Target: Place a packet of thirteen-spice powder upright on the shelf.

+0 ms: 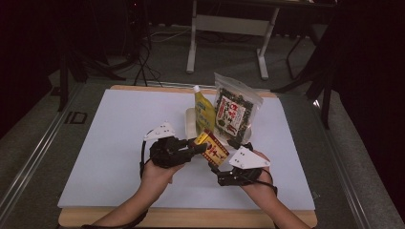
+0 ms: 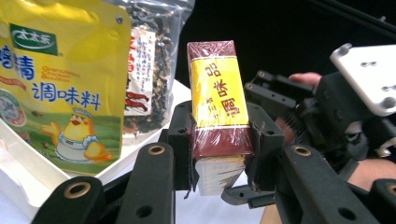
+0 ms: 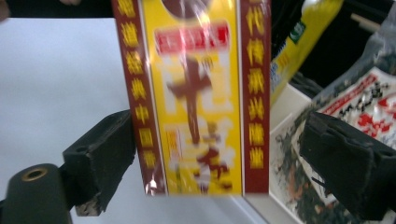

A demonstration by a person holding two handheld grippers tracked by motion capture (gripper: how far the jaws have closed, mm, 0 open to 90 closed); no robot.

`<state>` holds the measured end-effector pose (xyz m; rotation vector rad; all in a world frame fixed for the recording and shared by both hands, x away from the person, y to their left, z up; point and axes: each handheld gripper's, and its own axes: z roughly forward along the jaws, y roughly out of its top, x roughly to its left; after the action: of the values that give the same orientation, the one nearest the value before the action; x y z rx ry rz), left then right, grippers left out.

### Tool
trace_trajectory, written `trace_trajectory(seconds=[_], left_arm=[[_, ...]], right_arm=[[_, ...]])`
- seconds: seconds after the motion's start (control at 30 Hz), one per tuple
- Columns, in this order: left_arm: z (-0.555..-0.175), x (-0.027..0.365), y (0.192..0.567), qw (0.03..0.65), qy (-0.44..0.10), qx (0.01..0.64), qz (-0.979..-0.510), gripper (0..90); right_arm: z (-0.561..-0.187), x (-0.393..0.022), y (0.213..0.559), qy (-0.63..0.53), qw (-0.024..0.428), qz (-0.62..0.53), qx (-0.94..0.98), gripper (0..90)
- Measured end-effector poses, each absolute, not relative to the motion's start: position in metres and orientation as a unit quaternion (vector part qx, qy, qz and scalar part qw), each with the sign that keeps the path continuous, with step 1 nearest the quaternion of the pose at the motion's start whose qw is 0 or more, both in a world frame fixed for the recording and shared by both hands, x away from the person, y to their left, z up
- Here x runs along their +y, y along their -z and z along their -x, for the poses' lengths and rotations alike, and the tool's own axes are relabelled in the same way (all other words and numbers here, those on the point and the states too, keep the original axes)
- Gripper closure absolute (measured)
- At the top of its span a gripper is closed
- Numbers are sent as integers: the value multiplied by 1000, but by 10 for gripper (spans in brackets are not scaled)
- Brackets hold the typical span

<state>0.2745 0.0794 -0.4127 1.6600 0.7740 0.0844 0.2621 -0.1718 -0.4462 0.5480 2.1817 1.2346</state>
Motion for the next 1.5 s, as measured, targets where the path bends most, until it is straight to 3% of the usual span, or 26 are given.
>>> trace_trajectory(seconds=[0.13,0.37,0.57,0.83,0.87,0.97,1.33,1.5], left_arm=[[-275,80,409,605,-46,342,-717,677],[-281,88,409,598,-60,364,-712,677],[-288,95,407,577,-102,391,-710,677],[-301,105,404,552,-159,427,-698,677],[-303,106,404,549,-164,432,-697,678],[-313,106,408,533,-182,446,-695,678],[-334,92,420,509,-210,477,-685,678],[-338,85,420,499,-229,485,-681,678]], right_arm=[[-266,-179,447,-470,258,-222,814,101],[-269,-192,448,-465,272,-243,807,101],[-272,-208,444,-478,249,-255,803,101],[-266,-221,440,-467,284,-275,791,97],[-265,-222,441,-472,280,-273,790,101],[-270,-226,443,-470,196,-320,799,133],[-263,-234,444,-478,322,-324,750,128],[-261,-237,443,-484,325,-334,740,135]])
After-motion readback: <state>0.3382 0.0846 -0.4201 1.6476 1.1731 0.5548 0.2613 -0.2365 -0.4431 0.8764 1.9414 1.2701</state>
